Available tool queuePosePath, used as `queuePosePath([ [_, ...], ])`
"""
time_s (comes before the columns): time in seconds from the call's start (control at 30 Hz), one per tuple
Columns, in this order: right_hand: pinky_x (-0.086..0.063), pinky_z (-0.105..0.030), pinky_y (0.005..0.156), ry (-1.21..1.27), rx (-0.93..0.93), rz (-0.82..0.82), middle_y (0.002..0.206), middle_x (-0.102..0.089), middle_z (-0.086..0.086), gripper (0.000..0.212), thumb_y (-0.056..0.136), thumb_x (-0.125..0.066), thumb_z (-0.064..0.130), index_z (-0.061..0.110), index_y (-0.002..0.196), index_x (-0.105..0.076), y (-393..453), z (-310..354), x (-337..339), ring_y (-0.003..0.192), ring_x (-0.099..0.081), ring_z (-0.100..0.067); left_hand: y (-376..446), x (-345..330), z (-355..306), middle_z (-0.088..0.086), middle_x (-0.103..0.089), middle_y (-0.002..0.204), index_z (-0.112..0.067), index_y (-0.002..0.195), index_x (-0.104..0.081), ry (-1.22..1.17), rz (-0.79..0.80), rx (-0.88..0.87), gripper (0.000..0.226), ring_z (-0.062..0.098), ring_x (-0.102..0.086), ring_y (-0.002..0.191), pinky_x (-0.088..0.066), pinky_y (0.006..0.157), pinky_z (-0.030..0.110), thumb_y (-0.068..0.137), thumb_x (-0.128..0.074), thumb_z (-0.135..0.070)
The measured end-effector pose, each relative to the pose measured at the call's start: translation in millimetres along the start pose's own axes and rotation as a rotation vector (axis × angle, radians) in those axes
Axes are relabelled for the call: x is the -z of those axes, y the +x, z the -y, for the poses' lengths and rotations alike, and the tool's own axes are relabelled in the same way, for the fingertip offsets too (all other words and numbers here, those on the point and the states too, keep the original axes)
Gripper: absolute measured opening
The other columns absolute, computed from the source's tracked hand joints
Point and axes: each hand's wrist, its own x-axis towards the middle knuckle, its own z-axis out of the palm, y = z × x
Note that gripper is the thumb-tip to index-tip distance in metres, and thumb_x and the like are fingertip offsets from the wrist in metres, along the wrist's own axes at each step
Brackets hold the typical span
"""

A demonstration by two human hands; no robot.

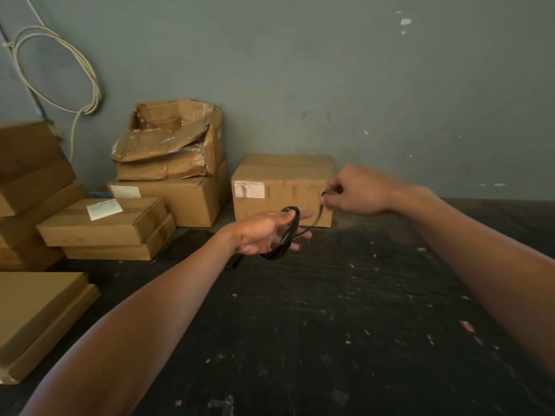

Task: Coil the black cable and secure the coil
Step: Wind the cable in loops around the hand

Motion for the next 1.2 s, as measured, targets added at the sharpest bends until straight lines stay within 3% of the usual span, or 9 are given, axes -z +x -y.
queuePosePath([
  [0.23,-0.044,-0.027,0.051,0.508,-0.195,-0.041,0.054,-0.044,0.001,0.035,0.103,-0.042,0.034,0.015,0.081,-0.061,8.4,-24.6,6.1,0.040,-0.058,-0.008,-13.2,-20.3,8.0,0.004,-0.058,0.141,-0.036,0.145,-0.047,0.028,0.168,0.092,0.045,0.033,-0.051,0.132,-0.020,0.114,0.065,0.105,-0.028,-0.044],
  [0.37,-0.042,-0.026,0.046,0.536,-0.276,-0.110,0.054,-0.043,-0.002,0.035,0.104,-0.040,0.032,0.012,0.089,-0.063,14.3,-35.0,-9.8,0.036,-0.052,-0.010,-18.2,-30.9,-1.3,0.007,-0.054,0.146,-0.037,0.147,-0.044,0.023,0.299,0.085,0.046,0.033,-0.051,0.133,-0.022,0.112,0.069,0.105,-0.027,-0.045],
  [0.47,-0.043,-0.024,0.044,0.538,-0.288,-0.128,0.053,-0.050,-0.003,0.028,0.103,-0.045,0.030,0.015,0.092,-0.065,15.8,-41.2,-20.0,0.038,-0.051,-0.010,-20.1,-37.2,-8.3,0.008,-0.050,0.149,-0.037,0.149,-0.039,0.029,0.394,0.071,0.047,0.034,-0.050,0.134,-0.023,0.111,0.070,0.105,-0.026,-0.046],
  [0.6,-0.042,-0.018,0.036,0.798,-0.365,-0.161,0.050,-0.052,0.001,0.018,0.095,-0.061,0.023,0.010,0.084,-0.068,14.8,-48.2,-32.6,0.035,-0.049,-0.007,-21.4,-43.0,-14.2,0.012,-0.047,0.150,-0.034,0.152,-0.034,-0.037,0.515,0.026,0.051,0.040,-0.043,0.137,-0.025,0.108,0.069,0.103,-0.029,-0.046],
  [0.73,-0.050,-0.024,0.046,1.015,-0.458,-0.040,0.051,-0.056,0.006,0.020,0.090,-0.067,0.029,0.017,0.074,-0.066,8.1,-50.3,-43.4,0.044,-0.055,-0.008,-23.7,-44.9,-21.5,0.013,-0.058,0.136,-0.028,0.155,-0.029,-0.254,0.661,-0.067,0.056,0.048,-0.033,0.140,-0.032,0.106,0.061,0.101,-0.033,-0.044],
  [0.87,-0.049,-0.029,0.065,1.384,-0.350,0.119,0.076,-0.067,0.001,0.016,0.091,-0.064,0.028,0.012,0.093,-0.064,0.1,-50.9,-58.8,0.070,-0.063,-0.012,-25.5,-44.1,-26.7,0.012,-0.071,0.108,-0.026,0.153,-0.033,-0.412,0.742,-0.162,0.053,0.045,-0.043,0.135,-0.023,0.109,0.066,0.102,-0.037,-0.042],
  [0.97,-0.048,-0.025,0.063,1.613,-0.254,0.119,0.087,-0.071,-0.003,0.019,0.093,-0.060,0.016,0.008,0.110,-0.059,-3.3,-43.5,-69.3,0.071,-0.064,-0.011,-25.9,-43.3,-29.6,0.011,-0.071,0.086,-0.021,0.153,-0.032,-0.537,0.776,-0.215,0.053,0.043,-0.057,0.122,-0.012,0.109,0.072,0.104,-0.030,-0.040],
  [1.07,-0.049,-0.021,0.060,1.900,-0.134,0.083,0.091,-0.064,-0.006,0.036,0.091,-0.059,0.006,0.012,0.125,-0.048,-4.1,-35.5,-79.1,0.064,-0.058,-0.009,-27.4,-41.1,-33.9,0.006,-0.057,0.063,-0.015,0.147,-0.043,-0.633,0.774,-0.261,0.052,0.031,-0.067,0.092,-0.007,0.108,0.075,0.104,-0.027,-0.038],
  [1.2,-0.050,-0.023,0.057,2.096,-0.053,-0.019,0.080,-0.066,-0.005,0.036,0.086,-0.065,0.008,0.018,0.119,-0.054,-2.7,-25.5,-85.0,0.059,-0.055,-0.010,-32.0,-33.1,-42.6,-0.002,-0.035,0.053,-0.007,0.129,-0.062,-0.746,0.667,-0.373,0.046,0.015,-0.055,0.056,-0.025,0.110,0.067,0.102,-0.034,-0.031],
])
